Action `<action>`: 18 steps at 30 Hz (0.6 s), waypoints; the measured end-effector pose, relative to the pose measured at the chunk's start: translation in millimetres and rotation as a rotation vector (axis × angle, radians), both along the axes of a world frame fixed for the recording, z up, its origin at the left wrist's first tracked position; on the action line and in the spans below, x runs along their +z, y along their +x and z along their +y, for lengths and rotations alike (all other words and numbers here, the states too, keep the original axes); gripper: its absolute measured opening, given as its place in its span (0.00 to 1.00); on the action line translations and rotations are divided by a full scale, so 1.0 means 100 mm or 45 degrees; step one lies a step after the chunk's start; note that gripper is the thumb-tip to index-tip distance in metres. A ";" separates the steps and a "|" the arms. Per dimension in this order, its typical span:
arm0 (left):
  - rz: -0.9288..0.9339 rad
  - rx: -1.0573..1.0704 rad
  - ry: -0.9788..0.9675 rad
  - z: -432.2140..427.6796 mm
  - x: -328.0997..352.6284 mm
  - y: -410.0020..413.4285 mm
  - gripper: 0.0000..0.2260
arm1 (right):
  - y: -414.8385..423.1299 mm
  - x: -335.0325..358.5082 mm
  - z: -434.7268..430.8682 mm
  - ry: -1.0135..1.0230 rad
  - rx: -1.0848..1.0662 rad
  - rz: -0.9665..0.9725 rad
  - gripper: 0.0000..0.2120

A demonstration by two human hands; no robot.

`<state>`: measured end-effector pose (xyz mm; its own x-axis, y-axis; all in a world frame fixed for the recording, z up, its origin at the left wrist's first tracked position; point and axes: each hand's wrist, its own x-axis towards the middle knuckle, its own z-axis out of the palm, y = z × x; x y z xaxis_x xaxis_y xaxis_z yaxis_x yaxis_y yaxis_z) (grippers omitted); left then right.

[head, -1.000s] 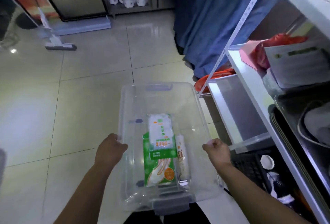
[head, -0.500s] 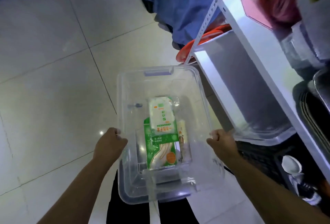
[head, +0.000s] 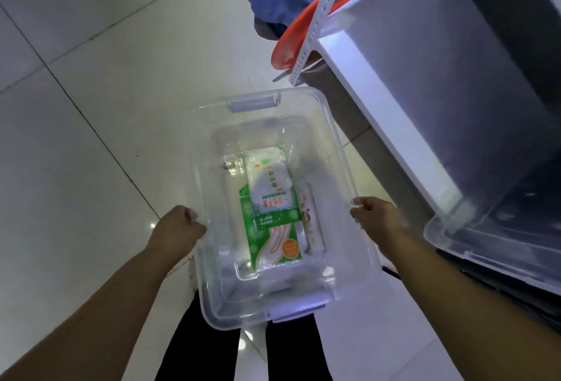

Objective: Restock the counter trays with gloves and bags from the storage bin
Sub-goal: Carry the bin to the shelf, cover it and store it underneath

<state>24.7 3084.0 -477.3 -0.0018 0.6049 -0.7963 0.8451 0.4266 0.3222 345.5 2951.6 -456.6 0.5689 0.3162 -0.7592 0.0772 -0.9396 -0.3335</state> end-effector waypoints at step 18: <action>0.000 0.131 -0.040 -0.17 -1.01 0.34 0.07 | 0.26 -1.12 0.32 0.187 -0.073 -0.263 0.14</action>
